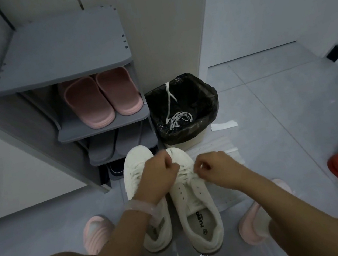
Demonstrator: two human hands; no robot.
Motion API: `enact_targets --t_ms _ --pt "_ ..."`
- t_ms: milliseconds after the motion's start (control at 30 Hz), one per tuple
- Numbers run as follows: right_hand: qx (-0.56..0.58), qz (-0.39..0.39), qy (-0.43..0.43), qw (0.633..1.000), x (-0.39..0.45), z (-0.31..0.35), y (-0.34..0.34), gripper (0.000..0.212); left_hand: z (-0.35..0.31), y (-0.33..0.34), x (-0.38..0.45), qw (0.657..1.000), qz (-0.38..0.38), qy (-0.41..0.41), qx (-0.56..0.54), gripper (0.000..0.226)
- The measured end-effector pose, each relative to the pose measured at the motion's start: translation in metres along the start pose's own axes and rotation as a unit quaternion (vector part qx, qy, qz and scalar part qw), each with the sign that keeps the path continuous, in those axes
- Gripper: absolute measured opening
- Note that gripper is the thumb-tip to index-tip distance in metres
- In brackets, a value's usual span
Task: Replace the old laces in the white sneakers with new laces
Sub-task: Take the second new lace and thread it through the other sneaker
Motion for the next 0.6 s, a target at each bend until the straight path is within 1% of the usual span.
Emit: enact_targets --t_ms 33,67,100,133,200,267,300,333,367,433,467,500,567,600 --pt "0.037 0.028 -0.017 0.999 -0.001 0.006 0.006 0.016 -0.004 -0.006 0.002 0.993 -0.001 -0.037 -0.111 0.022" --pt "0.086 0.041 -0.018 0.995 -0.002 0.011 0.011 0.016 -0.009 -0.013 0.003 0.98 0.008 -0.064 -0.191 0.02" --pt "0.15 0.045 -0.001 0.988 -0.003 0.015 0.015 0.017 -0.011 -0.018 0.003 0.969 0.027 -0.078 -0.234 0.018" --pt "0.226 0.048 0.023 0.973 -0.004 0.018 0.018 0.018 -0.013 -0.021 0.001 0.965 0.052 -0.079 -0.245 0.018" --pt "0.362 0.067 0.057 0.928 -0.006 0.022 0.019 0.022 -0.017 -0.024 -0.003 0.969 0.101 -0.056 -0.219 0.02" --pt "0.429 0.065 0.049 0.9 -0.005 0.024 0.016 0.022 -0.015 -0.022 -0.006 0.974 0.119 -0.03 -0.189 0.02" --pt "0.439 0.056 0.039 0.896 -0.003 0.024 0.014 0.021 -0.014 -0.022 -0.006 0.978 0.115 -0.017 -0.174 0.019" --pt "0.428 0.043 0.033 0.902 -0.002 0.024 0.012 0.021 -0.014 -0.023 -0.007 0.982 0.106 -0.004 -0.159 0.016" --pt "0.392 0.029 0.032 0.919 0.0 0.023 0.011 0.02 -0.012 -0.025 -0.007 0.984 0.092 0.005 -0.149 0.013" --pt "0.256 0.012 0.027 0.966 0.001 0.018 0.01 0.019 -0.009 -0.031 -0.005 0.991 0.055 0.016 -0.121 0.013" --pt "0.185 0.025 0.02 0.982 0.001 0.016 0.009 0.02 -0.008 -0.034 -0.005 0.995 0.04 0.021 -0.088 0.013" --pt "0.123 0.057 0.011 0.991 0.0 0.014 0.01 0.022 -0.005 -0.037 -0.004 0.998 0.035 0.027 -0.042 0.012" --pt "0.016 0.129 -0.012 0.991 -0.003 0.013 0.016 0.031 -0.001 -0.037 -0.007 0.995 0.064 0.035 0.062 0.014" --pt "-0.026 0.143 -0.025 0.989 -0.004 0.012 0.02 0.03 0.002 -0.035 -0.011 0.989 0.081 0.043 0.115 0.016"
Point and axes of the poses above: each hand's wrist, its own x-axis towards the middle knuckle, its own y-axis out of the palm, z = x × y, the point moved 1 cm from there along x, towards the middle knuckle
